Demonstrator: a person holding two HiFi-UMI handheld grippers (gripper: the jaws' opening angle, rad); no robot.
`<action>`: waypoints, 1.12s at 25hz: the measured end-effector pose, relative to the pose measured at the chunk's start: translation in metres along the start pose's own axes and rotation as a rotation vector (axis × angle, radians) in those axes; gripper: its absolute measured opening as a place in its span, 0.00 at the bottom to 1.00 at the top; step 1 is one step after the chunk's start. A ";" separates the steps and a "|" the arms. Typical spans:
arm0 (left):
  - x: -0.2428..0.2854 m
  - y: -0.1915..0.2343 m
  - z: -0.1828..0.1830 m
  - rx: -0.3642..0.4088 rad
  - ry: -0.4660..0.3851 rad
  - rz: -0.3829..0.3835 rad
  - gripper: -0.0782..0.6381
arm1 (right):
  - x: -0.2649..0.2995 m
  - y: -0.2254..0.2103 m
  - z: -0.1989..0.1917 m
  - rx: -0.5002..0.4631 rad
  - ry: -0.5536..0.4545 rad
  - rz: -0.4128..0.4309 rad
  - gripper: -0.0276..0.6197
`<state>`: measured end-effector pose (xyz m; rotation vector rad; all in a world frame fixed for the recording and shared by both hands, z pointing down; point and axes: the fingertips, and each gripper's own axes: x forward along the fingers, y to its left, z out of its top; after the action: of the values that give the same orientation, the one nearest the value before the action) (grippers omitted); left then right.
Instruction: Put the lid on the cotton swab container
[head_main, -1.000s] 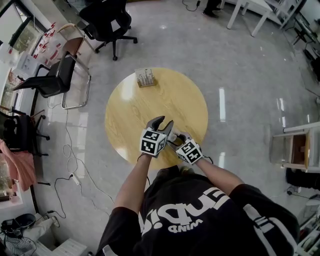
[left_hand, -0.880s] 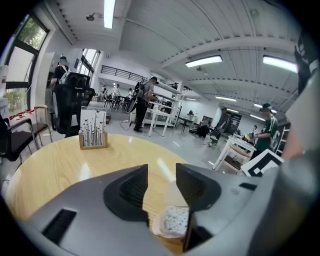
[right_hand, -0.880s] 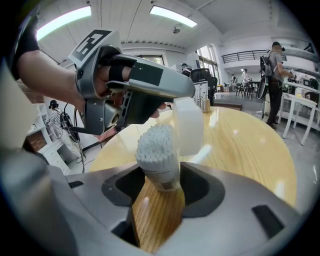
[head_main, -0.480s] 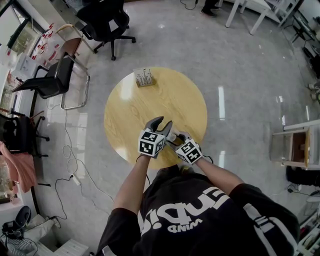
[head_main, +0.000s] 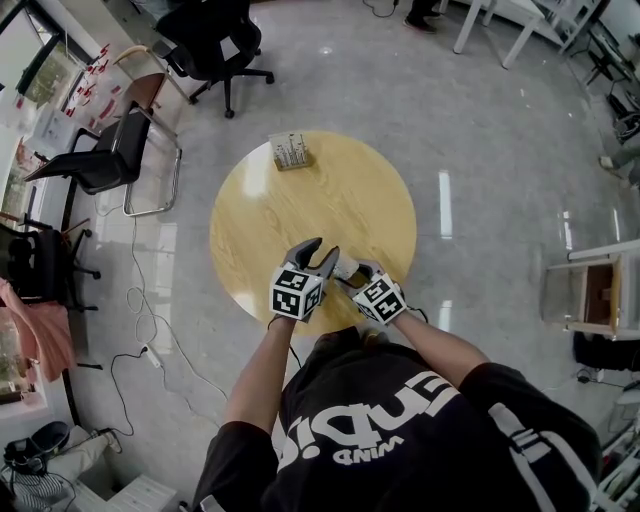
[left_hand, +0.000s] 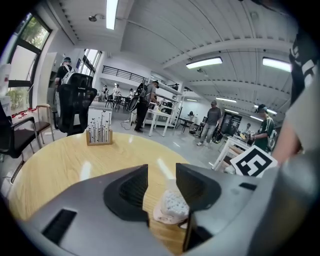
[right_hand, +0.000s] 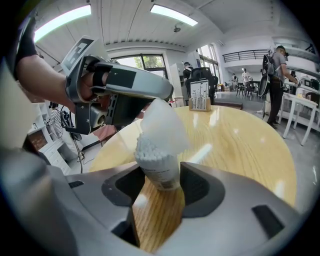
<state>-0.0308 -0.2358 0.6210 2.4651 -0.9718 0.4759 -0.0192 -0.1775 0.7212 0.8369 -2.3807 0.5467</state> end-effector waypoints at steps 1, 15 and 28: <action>-0.002 0.000 -0.002 0.000 0.003 0.002 0.34 | 0.000 0.000 0.000 0.001 0.001 0.001 0.37; -0.013 0.009 -0.028 -0.001 0.062 0.027 0.34 | 0.004 0.001 0.000 -0.006 0.009 0.000 0.37; -0.006 0.008 -0.033 0.060 0.108 0.058 0.34 | 0.002 -0.003 0.000 -0.004 0.016 -0.004 0.37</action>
<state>-0.0453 -0.2208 0.6486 2.4405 -1.0005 0.6597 -0.0184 -0.1808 0.7226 0.8322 -2.3649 0.5446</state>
